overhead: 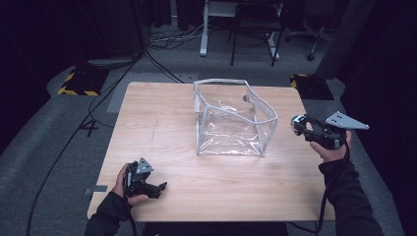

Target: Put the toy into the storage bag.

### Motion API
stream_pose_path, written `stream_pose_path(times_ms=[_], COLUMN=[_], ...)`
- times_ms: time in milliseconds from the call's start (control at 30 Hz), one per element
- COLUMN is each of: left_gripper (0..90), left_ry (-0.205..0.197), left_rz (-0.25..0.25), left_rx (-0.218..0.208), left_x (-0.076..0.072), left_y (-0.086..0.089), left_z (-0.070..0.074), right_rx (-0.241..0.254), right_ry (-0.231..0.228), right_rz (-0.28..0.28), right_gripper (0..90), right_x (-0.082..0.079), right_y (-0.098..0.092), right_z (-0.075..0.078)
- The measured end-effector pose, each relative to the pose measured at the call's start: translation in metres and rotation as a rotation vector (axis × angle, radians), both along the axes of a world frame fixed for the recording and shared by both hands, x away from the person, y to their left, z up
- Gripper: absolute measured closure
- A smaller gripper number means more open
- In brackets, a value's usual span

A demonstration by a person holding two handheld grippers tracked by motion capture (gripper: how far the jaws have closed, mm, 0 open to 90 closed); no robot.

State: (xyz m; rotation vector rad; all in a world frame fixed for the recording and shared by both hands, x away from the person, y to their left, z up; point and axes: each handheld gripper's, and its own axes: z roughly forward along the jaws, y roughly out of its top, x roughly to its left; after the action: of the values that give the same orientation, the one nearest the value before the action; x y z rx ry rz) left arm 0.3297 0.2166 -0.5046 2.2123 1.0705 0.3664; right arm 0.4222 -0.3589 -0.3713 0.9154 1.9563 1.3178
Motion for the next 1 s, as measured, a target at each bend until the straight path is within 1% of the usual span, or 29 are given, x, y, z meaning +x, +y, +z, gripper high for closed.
stream_pose_path(times_ms=[167,200,300,467,500,633,667,767,933,1000], left_gripper=[0.5,0.5,0.5,0.5,0.5,0.5,0.5,0.5,0.5,0.5], left_ry=[0.004,0.003,0.001,0.004,0.004,0.003,0.002,0.004,0.002,0.004], left_rz=[-0.001,-0.001,0.0,-0.001,-0.001,0.0,0.0,-0.001,-0.002,-0.001], left_rx=[0.002,0.002,0.0,0.002,0.001,0.002,0.0,0.002,0.004,0.001], left_x=[0.0,0.0,0.0,0.0,0.0,0.0,0.0,0.0,0.0,0.0], left_y=[0.0,0.0,0.0,0.0,0.0,0.0,0.0,0.0,0.0,0.0], left_z=[0.0,0.0,0.0,0.0,0.0,0.0,0.0,0.0,0.0,0.0], right_rx=[0.002,0.006,0.01,0.025,0.019,0.028,0.025,0.031,0.028,0.042], right_ry=[-0.01,-0.018,-0.02,-0.033,-0.032,-0.035,-0.042,-0.038,-0.051,-0.058], right_rz=[-0.002,-0.003,-0.001,0.0,0.005,0.031,0.029,0.03,0.03,0.02], right_gripper=[48.3,48.3,48.3,48.3,48.4,48.4,48.4,48.4,48.4,48.4], right_x=[0.002,0.002,0.004,0.006,0.006,0.009,0.009,0.01,0.012,0.012], right_y=[0.001,0.002,0.003,0.005,0.006,0.008,0.01,0.012,0.016,0.019], right_z=[0.006,0.008,0.01,0.018,0.02,0.025,0.027,0.028,0.03,0.034])
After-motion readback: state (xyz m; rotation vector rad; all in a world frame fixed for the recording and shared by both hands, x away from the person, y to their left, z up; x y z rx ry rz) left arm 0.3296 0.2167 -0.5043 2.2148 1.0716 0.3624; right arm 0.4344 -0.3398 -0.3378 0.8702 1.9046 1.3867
